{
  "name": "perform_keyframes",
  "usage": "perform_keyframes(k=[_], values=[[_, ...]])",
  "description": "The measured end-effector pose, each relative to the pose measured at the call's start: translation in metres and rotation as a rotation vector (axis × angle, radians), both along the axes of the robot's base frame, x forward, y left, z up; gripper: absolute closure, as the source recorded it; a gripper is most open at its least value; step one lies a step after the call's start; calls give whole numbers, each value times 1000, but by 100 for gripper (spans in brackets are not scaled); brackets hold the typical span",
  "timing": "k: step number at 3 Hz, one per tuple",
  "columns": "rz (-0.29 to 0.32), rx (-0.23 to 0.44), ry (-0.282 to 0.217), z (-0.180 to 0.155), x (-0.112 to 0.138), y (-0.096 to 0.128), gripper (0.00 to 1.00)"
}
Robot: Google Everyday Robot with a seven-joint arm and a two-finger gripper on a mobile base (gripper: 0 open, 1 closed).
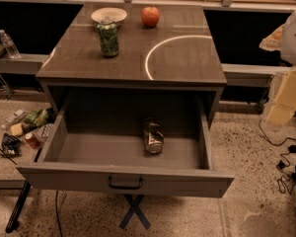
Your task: Pick orange can from top drawer and place on counter
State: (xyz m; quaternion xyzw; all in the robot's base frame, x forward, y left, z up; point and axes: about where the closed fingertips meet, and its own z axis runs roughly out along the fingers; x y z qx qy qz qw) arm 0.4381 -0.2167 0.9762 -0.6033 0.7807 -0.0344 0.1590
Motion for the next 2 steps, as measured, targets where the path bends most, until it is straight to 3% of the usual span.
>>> perform_keyframes(k=[2], values=[[-18, 21, -3, -2, 2, 0, 0]])
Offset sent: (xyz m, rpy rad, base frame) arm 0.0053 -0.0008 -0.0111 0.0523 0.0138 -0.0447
